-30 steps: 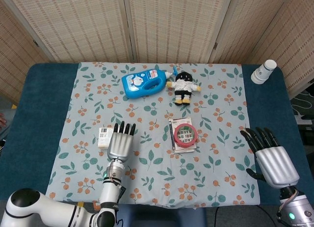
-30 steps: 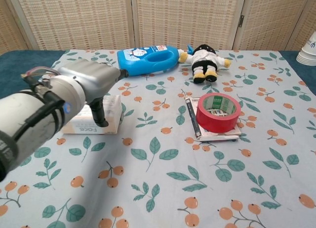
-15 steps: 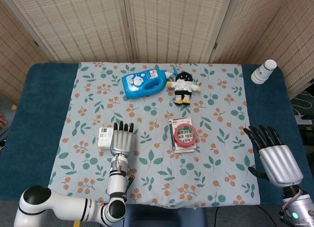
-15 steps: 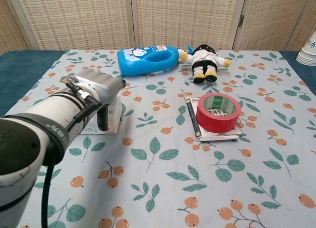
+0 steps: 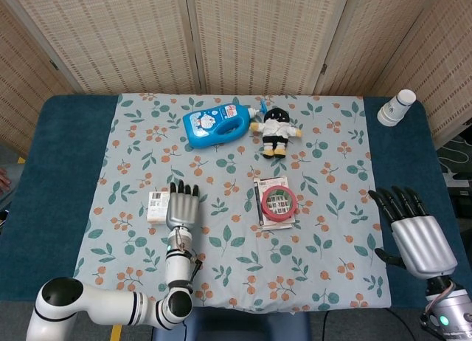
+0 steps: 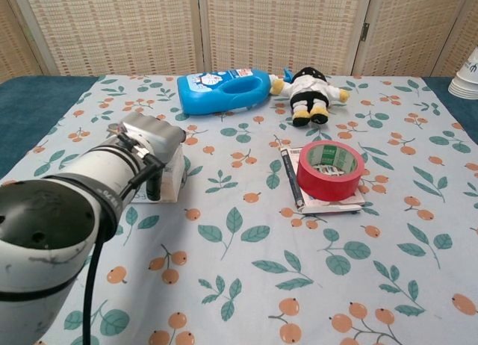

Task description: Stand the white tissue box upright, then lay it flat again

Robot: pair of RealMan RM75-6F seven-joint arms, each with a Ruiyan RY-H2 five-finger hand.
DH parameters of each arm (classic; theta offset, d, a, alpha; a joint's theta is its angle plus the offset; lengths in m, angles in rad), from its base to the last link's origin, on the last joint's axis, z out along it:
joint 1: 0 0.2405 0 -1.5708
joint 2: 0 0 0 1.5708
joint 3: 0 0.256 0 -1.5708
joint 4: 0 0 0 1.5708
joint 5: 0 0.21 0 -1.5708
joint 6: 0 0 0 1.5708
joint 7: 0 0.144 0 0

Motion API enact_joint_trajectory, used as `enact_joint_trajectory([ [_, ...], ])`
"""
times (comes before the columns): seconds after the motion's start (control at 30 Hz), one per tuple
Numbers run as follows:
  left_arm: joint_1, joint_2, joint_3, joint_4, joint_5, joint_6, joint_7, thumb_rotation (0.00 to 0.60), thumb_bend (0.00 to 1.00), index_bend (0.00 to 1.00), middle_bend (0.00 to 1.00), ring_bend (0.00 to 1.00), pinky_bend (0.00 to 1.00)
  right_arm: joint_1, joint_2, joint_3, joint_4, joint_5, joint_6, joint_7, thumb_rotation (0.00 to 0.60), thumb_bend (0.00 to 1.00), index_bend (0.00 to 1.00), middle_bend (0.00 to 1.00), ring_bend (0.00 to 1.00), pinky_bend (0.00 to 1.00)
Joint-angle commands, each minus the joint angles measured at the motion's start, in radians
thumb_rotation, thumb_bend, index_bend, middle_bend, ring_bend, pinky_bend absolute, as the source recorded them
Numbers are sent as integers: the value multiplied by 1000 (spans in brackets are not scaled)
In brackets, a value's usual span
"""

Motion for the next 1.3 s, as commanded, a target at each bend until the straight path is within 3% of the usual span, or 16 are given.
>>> enact_joint_trajectory([
  [0.03, 2, 3, 12, 11, -2, -8, -4, 600, 202, 161, 173, 13, 99, 1, -1, 1, 1, 3, -1, -1, 600, 111, 72, 59, 0, 28],
  [0.3, 1, 10, 40, 4, 51, 2, -25, 600, 263, 367, 413, 186, 126, 4, -6, 3, 2, 11, -3, -7, 600, 111, 72, 59, 0, 29],
  [0.47, -8, 35, 30, -44, 134, 11, -74, 600, 279, 397, 445, 206, 130, 6, -6, 3, 4, 16, -6, -6, 600, 111, 72, 59, 0, 28],
  [0.63, 37, 72, -5, -127, 288, -21, -324, 600, 280, 399, 450, 214, 128, 10, -8, 4, 9, 28, -16, -4, 600, 112, 72, 59, 0, 28],
  [0.73, 49, 78, -9, -137, 308, -27, -369, 600, 280, 399, 453, 217, 127, 11, -9, 4, 10, 30, -17, -4, 600, 111, 72, 59, 0, 28],
  [0.8, 82, 88, -32, -164, 344, -49, -501, 600, 278, 398, 464, 226, 127, 13, -10, 4, 10, 33, -20, -5, 600, 111, 72, 59, 0, 28],
  [0.83, 143, 86, -96, -189, 379, -60, -728, 600, 278, 396, 468, 234, 127, 14, -12, 2, 10, 32, -24, -9, 600, 111, 72, 59, 0, 28],
  [0.97, 237, 97, -55, -104, 590, -88, -1097, 600, 284, 383, 463, 265, 127, 17, -21, 1, 12, 38, -29, -21, 600, 111, 72, 59, 0, 28],
  [1.13, 315, 81, -63, -64, 670, -104, -1433, 600, 288, 357, 439, 241, 118, 24, -32, -3, 15, 52, -43, -37, 600, 112, 72, 59, 0, 28],
  [1.3, 368, 74, -73, -37, 699, -129, -1651, 600, 289, 336, 421, 215, 115, 26, -40, -6, 16, 55, -45, -50, 600, 111, 72, 59, 0, 28],
])
